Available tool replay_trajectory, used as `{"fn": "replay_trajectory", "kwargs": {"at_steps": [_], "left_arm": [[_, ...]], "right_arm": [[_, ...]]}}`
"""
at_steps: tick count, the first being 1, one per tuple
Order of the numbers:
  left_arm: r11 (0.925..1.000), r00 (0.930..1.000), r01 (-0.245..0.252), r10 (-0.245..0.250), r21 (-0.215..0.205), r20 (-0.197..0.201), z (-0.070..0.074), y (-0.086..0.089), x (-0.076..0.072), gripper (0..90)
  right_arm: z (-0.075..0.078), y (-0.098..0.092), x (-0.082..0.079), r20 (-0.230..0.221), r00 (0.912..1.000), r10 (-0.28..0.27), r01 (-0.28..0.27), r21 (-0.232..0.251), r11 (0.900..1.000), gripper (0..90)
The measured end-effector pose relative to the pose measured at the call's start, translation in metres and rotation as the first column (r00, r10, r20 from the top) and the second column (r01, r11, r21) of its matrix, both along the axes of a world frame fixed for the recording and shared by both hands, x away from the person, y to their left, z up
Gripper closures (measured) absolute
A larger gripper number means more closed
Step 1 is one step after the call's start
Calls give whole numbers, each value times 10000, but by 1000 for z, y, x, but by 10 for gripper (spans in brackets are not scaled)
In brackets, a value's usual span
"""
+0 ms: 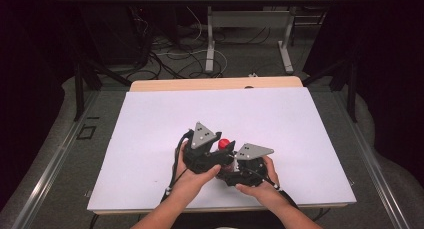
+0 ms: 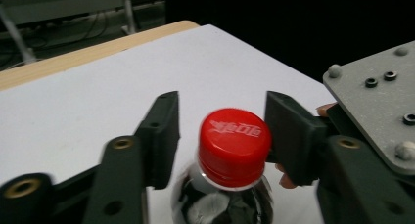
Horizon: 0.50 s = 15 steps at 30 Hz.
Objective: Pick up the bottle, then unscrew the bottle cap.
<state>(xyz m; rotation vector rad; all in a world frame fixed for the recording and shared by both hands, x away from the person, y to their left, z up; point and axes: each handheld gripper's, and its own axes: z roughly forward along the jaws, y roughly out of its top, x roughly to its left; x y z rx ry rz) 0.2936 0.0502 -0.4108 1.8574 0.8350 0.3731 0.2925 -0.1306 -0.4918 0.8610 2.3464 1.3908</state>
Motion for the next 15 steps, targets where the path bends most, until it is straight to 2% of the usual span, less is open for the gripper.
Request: {"fn": "replay_trajectory", "kwargs": {"at_steps": [2, 4, 5, 7, 8, 9, 11, 12, 13, 14, 15], "left_arm": [[9964, 9969, 792, -791, -287, 34, 7, 10, 6, 413], [9883, 9896, 1430, -1435, -536, -56, 12, 17, 10, 383], [9807, 9825, 1851, -1859, -633, -72, 14, 21, 13, 383], [9598, 9619, 2703, -2726, -762, -218, 17, 25, 18, 383], [9598, 9619, 2703, -2726, -762, -218, 17, 25, 18, 383], [9347, 9359, 3468, -3503, -776, -371, 17, 27, 22, 384], [9003, 8997, 4292, -4332, -727, -530, 15, 26, 26, 388], [9003, 8997, 4292, -4332, -727, -530, 15, 26, 26, 395], [8600, 8583, 5073, -5100, -553, -577, 12, 26, 31, 411], [8430, 8403, 5347, -5378, -593, -685, 10, 26, 33, 429], [8316, 8282, 5524, -5553, -563, -758, 9, 26, 36, 462]], "right_arm": [[1, -1, 1, -54, 9998, 180, -179, 179, 9997, 294], [2, -3, 1, -45, 9990, 439, -438, 245, 9987, 294], [3, -3, 1, -86, 9985, 532, -529, 301, 9981, 294], [4, -4, 0, -137, 9969, 770, -765, 331, 9965, 294], [4, -4, 0, -137, 9969, 770, -765, 331, 9965, 294], [5, -3, -1, -66, 9948, 1020, -1017, 328, 9943, 294], [5, -2, -2, 9, 9928, 1200, -1200, 373, 9921, 294], [5, -2, -2, 9, 9928, 1200, -1200, 373, 9921, 294], [5, -2, -3, -118, 9892, 1460, -1454, 387, 9886, 294], [5, -1, -3, -61, 9872, 1591, -1588, 381, 9866, 294], [5, -1, -4, -126, 9845, 1747, -1742, 338, 9841, 294]]}}
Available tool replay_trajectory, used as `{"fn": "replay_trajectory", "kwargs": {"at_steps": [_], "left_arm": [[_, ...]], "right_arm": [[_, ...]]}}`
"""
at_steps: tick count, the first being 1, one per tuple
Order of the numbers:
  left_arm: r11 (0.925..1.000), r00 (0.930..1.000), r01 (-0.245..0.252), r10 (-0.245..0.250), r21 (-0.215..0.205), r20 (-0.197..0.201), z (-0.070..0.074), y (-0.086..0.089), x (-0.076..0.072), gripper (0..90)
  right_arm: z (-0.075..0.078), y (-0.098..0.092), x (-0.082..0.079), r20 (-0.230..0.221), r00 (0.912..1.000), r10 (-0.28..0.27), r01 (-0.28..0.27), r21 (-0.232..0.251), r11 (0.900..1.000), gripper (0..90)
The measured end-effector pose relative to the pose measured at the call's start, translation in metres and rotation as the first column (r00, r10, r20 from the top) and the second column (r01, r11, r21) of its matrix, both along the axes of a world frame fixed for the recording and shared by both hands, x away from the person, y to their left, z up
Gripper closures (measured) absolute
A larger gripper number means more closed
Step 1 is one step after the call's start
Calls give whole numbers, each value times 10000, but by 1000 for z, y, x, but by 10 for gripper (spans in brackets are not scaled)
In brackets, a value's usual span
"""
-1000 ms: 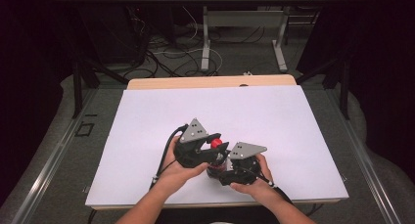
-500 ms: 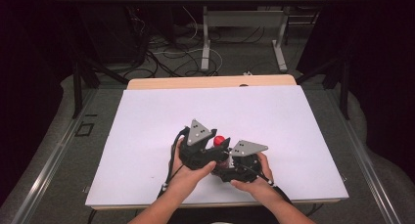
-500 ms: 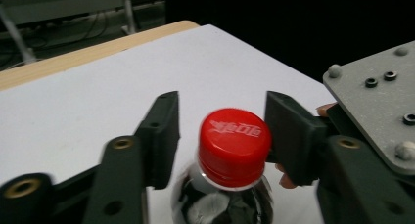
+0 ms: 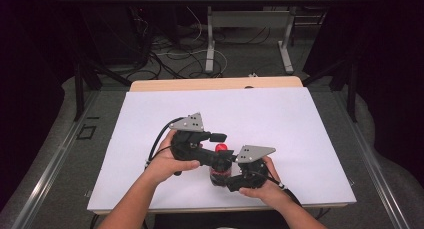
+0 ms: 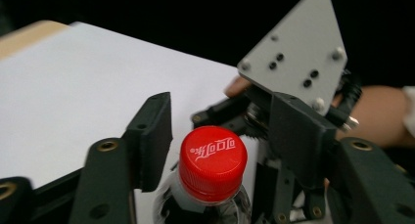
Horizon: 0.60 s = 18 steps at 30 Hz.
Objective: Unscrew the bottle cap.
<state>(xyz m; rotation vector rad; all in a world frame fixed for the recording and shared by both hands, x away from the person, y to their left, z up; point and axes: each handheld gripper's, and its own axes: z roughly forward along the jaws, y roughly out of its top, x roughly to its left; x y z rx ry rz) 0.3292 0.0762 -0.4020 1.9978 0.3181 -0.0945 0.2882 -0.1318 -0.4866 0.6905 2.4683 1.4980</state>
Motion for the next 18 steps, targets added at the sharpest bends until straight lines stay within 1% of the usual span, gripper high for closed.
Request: {"fn": "replay_trajectory", "kwargs": {"at_steps": [1, 3, 4, 5, 6, 7, 8, 9, 11, 12, 14, 15, 16, 17, 18], "left_arm": [[9998, 9999, 136, -135, 111, -63, -1, 0, 2, 483], [9997, 9999, 45, -42, 239, -134, -3, 0, 4, 570], [9997, 9999, 45, -42, 239, -134, -3, 0, 4, 592], [9996, 9999, -122, 122, 270, 5, -3, 0, 2, 607], [9996, 9999, -122, 122, 270, 5, -3, 0, 2, 609], [9983, 9991, -388, 379, 438, 212, -4, -1, -1, 610], [9983, 9991, -388, 379, 438, 212, -4, -1, -1, 612], [9962, 9966, -740, 722, 449, 402, -4, -3, -4, 612], [9923, 9918, -1164, 1138, 427, 575, -4, -6, -7, 614], [9886, 9876, -1464, 1440, 349, 625, -4, -8, -9, 614], [9786, 9760, -2021, 1980, 391, 905, -3, -12, -14, 615], [9687, 9663, -2459, 2423, 330, 870, -3, -15, -18, 615], [9577, 9545, -2854, 2806, 362, 1004, -3, -18, -20, 615], [9452, 9414, -3245, 3191, 353, 1092, -3, -21, -22, 615], [9315, 9271, -3622, 3561, 347, 1169, -3, -24, -25, 615]], "right_arm": [[0, 1, -1, 66, 10000, 10, -10, 11, 10000, 294], [-1, 2, -1, 235, 9996, 129, -127, -62, 9999, 294], [-1, 2, -1, 204, 9997, 151, -149, -94, 9998, 295], [-1, 3, -1, 30, 9999, 126, -126, -88, 9999, 294], [-1, 3, -1, 59, 9999, 91, -90, -94, 9999, 294], [-2, 3, 0, 166, 9999, 40, -38, -160, 9999, 294], [-3, 3, -1, 115, 9999, -12, 14, -161, 9999, 295], [-3, 3, 0, 127, 9999, -103, 105, -184, 9998, 295], [-3, 3, 0, 159, 9994, -321, 325, -205, 9993, 295], [-3, 3, 0, 124, 9991, -408, 411, -203, 9989, 295], [-2, 3, 0, 186, 9978, -638, 640, -102, 9979, 295], [-2, 3, 0, 229, 9966, -797, 800, -105, 9967, 295], [-1, 3, -1, 195, 9955, -925, 928, -183, 9955, 295], [-1, 3, -1, 125, 9936, -1124, 1125, -141, 9935, 295], [-1, 3, -1, 164, 9913, -1307, 1309, -123, 9913, 295]]}}
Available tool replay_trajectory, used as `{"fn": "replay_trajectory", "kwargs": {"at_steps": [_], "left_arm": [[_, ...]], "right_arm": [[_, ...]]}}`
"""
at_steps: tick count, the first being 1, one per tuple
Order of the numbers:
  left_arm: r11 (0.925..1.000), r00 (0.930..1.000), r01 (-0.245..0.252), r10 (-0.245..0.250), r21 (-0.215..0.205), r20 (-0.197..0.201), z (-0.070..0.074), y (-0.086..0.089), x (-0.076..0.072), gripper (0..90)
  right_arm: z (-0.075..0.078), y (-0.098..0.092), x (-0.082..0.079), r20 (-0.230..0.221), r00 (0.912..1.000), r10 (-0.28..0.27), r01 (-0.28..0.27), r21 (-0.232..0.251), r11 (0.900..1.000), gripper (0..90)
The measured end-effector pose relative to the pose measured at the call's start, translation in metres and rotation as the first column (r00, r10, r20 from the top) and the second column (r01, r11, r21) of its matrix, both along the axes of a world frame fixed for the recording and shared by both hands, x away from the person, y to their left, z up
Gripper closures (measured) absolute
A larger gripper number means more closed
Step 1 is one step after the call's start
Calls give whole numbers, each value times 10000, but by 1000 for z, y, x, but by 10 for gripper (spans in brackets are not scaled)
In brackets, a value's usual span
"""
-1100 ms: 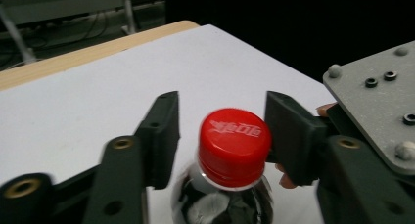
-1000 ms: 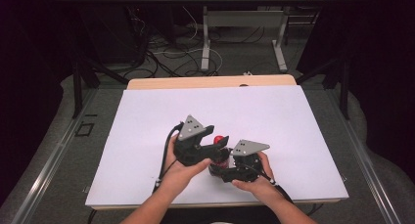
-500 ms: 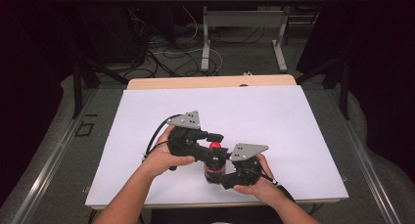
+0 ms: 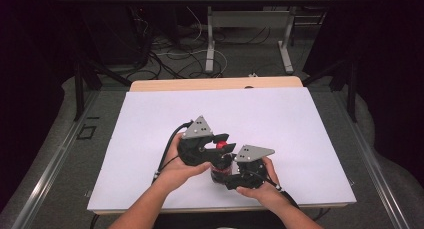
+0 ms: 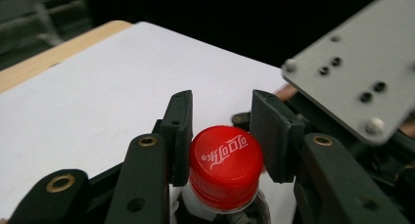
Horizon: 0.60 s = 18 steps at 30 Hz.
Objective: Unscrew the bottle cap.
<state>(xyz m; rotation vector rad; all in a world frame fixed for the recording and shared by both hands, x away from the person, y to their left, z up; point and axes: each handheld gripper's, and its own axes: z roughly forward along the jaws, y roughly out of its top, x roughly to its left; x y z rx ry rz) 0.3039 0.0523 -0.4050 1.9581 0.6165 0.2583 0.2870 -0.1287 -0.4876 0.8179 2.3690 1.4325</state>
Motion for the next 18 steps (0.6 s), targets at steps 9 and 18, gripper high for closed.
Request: {"fn": "replay_trajectory", "kwargs": {"at_steps": [9, 18], "left_arm": [[9691, 9688, -2467, 2466, 28, 244, -5, -22, -14, 613], [9986, 9994, -327, 322, -415, -147, 11, 2, -2, 412]], "right_arm": [[-3, 2, 0, -6, 9950, -1000, 999, -162, 9949, 294], [0, -2, 1, -138, 9990, -431, 432, 85, 9990, 293]]}}
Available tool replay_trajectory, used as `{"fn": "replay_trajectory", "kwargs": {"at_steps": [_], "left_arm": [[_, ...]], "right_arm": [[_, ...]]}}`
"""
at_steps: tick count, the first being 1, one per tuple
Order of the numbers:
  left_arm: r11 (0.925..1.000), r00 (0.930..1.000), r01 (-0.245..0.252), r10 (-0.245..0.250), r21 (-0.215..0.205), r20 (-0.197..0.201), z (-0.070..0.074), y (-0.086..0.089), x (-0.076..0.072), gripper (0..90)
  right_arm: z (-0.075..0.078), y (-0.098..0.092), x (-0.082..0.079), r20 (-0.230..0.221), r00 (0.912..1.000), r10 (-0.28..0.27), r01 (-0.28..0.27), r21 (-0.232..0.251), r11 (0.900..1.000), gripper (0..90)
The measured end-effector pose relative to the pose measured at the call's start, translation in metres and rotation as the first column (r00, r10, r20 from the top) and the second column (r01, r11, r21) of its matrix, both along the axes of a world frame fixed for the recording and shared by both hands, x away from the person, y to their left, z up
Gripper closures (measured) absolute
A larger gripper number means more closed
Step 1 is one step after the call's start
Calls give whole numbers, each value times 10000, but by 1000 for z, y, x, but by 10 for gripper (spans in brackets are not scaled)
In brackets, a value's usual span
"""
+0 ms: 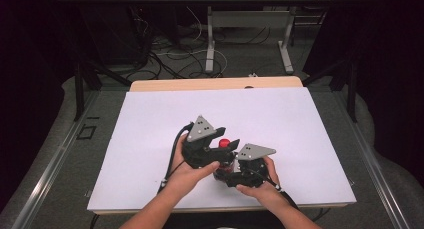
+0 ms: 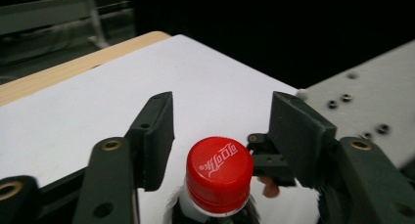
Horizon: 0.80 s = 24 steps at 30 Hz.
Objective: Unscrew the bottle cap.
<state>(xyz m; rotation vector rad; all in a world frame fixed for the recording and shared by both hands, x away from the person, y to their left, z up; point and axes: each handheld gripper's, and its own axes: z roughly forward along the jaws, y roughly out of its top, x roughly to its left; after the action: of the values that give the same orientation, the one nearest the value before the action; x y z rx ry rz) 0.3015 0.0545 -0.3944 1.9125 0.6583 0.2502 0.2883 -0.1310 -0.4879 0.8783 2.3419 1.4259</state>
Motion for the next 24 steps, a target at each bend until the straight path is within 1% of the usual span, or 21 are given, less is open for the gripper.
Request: {"fn": "replay_trajectory", "kwargs": {"at_steps": [1, 2, 3, 4, 5, 6, 7, 8, 9, 10, 11, 12, 14, 16, 17, 19, 20, 21, 22, 23, 24], "left_arm": [[9992, 9991, 404, -405, -72, -112, 1, 4, 2, 407], [9959, 9957, 897, -899, -66, -224, 2, 8, 5, 406], [9921, 9917, 1252, -1251, 2, -311, 3, 12, 6, 406], [9884, 9881, 1518, -1515, 65, -273, 4, 15, 8, 415], [9828, 9826, 1837, -1831, 170, -323, 4, 18, 9, 427], [9759, 9758, 2164, -2152, 291, -384, 4, 21, 11, 436], [9710, 9707, 2373, -2359, 284, -466, 3, 23, 12, 452], [9683, 9680, 2487, -2476, 235, -414, 2, 24, 13, 467], [9683, 9680, 2487, -2476, 235, -414, 2, 24, 13, 482], [9628, 9627, 2671, -2648, 406, -552, 1, 26, 15, 514], [9628, 9627, 2671, -2648, 406, -552, 1, 26, 15, 545], [9580, 9575, 2845, -2822, 348, -591, 0, 26, 15, 582], [9573, 9574, 2859, -2836, 418, -535, -1, 25, 14, 611], [9597, 9616, 2737, -2718, 637, -374, -1, 24, 12, 613], [9669, 9693, 2458, -2447, 689, -241, -1, 22, 10, 615], [9768, 9791, 2032, -2028, 671, -137, -1, 19, 8, 616], [9768, 9791, 2032, -2028, 671, -137, -1, 19, 8, 617], [9816, 9841, 1771, -1774, 708, -23, -2, 17, 6, 617], [9918, 9939, 1072, -1086, 695, 172, -3, 11, 1, 617], [9918, 9939, 1072, -1086, 695, 172, -3, 11, 1, 617], [9953, 9972, 661, -684, 703, 313, -4, 8, -2, 617]], "right_arm": [[0, 0, 0, -6, 9999, 119, -119, 57, 9999, 293], [1, 0, 0, -47, 9996, 269, -268, 141, 9995, 293], [2, -1, 0, -58, 9991, 428, -427, 186, 9989, 293], [2, -1, 0, -16, 9981, 615, -614, 262, 9978, 293], [3, -1, -1, -96, 9962, 867, -865, 169, 9961, 293], [4, 0, -2, 0, 9956, 939, -939, 228, 9953, 293], [4, 0, -3, -33, 9947, 1031, -1031, 171, 9945, 293], [4, 1, -3, 18, 9942, 1071, -1071, 245, 9939, 293], [5, 1, -4, -41, 9920, 1259, -1258, 170, 9919, 293], [4, 3, -4, 55, 9921, 1253, -1254, 268, 9917, 293], [3, 4, -4, 73, 9912, 1321, -1322, 248, 9909, 293], [4, 4, -5, -10, 9897, 1434, -1434, 127, 9896, 293], [2, 5, -5, 24, 9908, 1354, -1354, 155, 9907, 293], [1, 5, -4, 9, 9899, 1418, -1418, -3, 9899, 293], [1, 5, -4, 74, 9920, 1259, -1260, 20, 9920, 293], [1, 5, -4, 83, 9942, 1069, -1070, 66, 9942, 293], [1, 4, -4, 116, 9952, 969, -970, 77, 9953, 293], [1, 4, -4, 94, 9969, 775, -776, 58, 9970, 293], [1, 4, -4, 123, 9981, 606, -606, 23, 9982, 293], [1, 4, -4, 110, 9989, 466, -465, -21, 9989, 293], [1, 4, -4, 110, 9989, 466, -465, -21, 9989, 293]]}}
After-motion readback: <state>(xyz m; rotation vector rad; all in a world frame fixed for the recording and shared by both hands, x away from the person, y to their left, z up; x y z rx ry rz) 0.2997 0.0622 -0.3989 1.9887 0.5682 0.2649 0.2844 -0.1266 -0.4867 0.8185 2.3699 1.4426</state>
